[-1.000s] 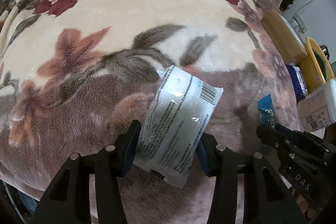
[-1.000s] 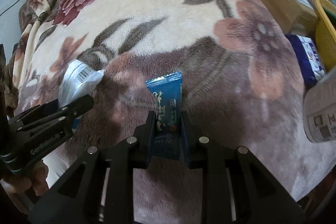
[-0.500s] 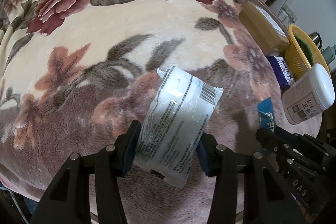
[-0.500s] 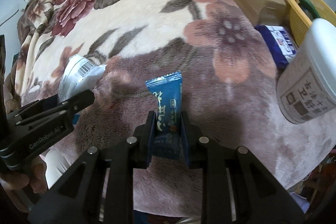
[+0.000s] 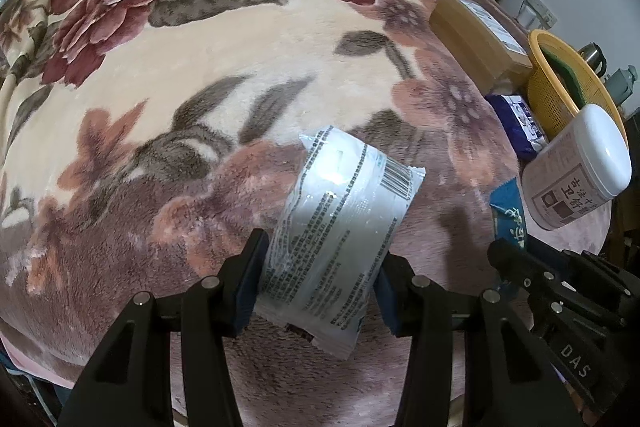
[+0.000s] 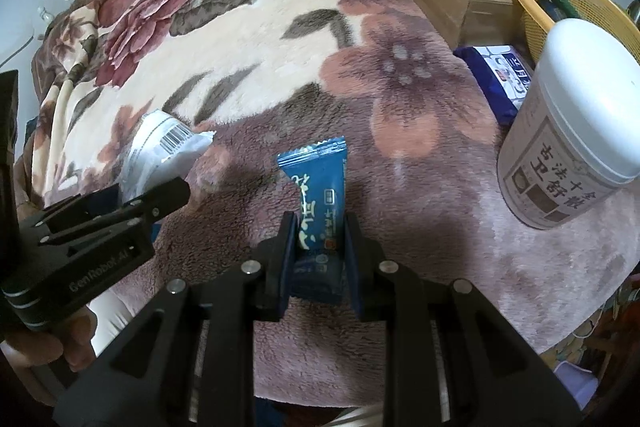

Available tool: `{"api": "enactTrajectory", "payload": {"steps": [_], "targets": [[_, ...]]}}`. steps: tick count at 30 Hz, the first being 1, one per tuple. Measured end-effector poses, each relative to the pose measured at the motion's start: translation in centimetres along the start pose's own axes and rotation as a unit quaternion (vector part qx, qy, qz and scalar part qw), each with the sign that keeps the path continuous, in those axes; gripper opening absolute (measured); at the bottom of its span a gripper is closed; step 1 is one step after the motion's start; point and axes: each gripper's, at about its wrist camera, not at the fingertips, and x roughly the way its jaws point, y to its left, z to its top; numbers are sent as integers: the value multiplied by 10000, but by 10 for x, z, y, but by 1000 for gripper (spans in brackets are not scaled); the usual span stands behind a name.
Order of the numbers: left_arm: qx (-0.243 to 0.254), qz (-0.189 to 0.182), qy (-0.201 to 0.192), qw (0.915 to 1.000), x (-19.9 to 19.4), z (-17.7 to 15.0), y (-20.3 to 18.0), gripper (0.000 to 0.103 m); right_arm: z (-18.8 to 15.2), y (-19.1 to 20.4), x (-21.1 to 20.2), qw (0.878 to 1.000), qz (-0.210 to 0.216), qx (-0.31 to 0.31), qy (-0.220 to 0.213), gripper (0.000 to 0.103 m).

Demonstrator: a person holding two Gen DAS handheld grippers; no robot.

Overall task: Organize soft objects
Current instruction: 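Lift and carry the wipe pack and candy with both tools over the yellow basket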

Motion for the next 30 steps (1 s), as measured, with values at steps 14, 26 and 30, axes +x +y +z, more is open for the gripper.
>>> {"api": "enactTrajectory", "payload": {"steps": [14, 26, 30], "targets": [[152, 28, -31, 9999, -3, 7, -26, 51, 6, -16, -18, 9998, 94, 78, -152, 23], [249, 47, -65, 9997, -6, 10, -43, 51, 8, -25, -30, 9995, 153, 124, -249, 23], [255, 31, -60, 9997, -7, 10, -47, 51, 8, -26, -32, 9994, 164, 131, -264, 23]]}}
